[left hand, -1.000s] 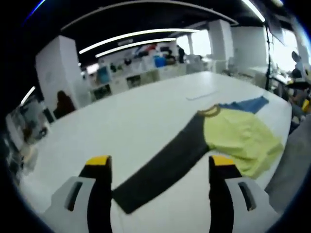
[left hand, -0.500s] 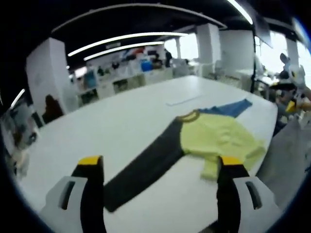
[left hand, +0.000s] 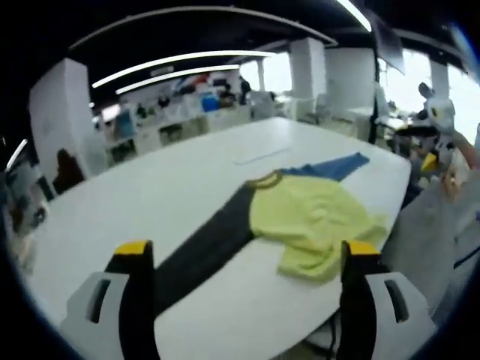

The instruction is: Fold the garment on the visible template until the final outline fits inside the template.

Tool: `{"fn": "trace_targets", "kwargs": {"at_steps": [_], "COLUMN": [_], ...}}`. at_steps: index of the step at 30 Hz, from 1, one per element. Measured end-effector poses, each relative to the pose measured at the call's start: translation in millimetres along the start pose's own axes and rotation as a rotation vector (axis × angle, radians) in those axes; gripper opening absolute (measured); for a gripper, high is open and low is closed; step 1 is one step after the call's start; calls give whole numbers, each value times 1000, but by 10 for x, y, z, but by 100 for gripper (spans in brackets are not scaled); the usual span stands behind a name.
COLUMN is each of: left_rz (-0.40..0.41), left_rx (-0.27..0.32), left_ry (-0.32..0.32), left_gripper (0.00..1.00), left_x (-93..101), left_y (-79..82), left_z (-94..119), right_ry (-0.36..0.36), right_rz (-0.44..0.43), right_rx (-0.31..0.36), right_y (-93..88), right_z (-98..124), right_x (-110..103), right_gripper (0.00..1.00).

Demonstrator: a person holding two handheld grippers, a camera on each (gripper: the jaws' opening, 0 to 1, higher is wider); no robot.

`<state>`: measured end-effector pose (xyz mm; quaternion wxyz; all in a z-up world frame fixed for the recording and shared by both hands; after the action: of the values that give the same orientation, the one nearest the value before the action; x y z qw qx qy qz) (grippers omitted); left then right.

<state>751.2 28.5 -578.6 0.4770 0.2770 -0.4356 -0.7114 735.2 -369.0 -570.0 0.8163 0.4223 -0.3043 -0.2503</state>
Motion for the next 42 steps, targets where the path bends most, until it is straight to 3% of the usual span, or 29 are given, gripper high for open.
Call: {"fn": "trace_targets", "kwargs": {"at_steps": [28,42], "left_rz": [-24,-15], "left_rx": [10,22], "left_ry": [-97,-89], "left_gripper": [99,99], "left_x": [784,918], "left_y": [-35,-40], "left_z": [227,289], "right_ry": [6,13], "right_rz": [25,12], "right_rx": [0,-7], "right_y": [-74,-140], "right_z": [229,219], "right_x": [-3,-40], "right_gripper": [100,100]}}
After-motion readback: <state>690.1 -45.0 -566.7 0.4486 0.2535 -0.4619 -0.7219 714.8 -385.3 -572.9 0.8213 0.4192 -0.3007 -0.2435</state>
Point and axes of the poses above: the point that each gripper's makers call its tool centre point, and the gripper's own axes: z roughly backward along the fingers, x roughly to its right, y roughly out of its top, the point moved 3 cm from there along z, roughly backward along the fingers, and after that the axes turned 7 degrees about z, right-handed, at the moved point
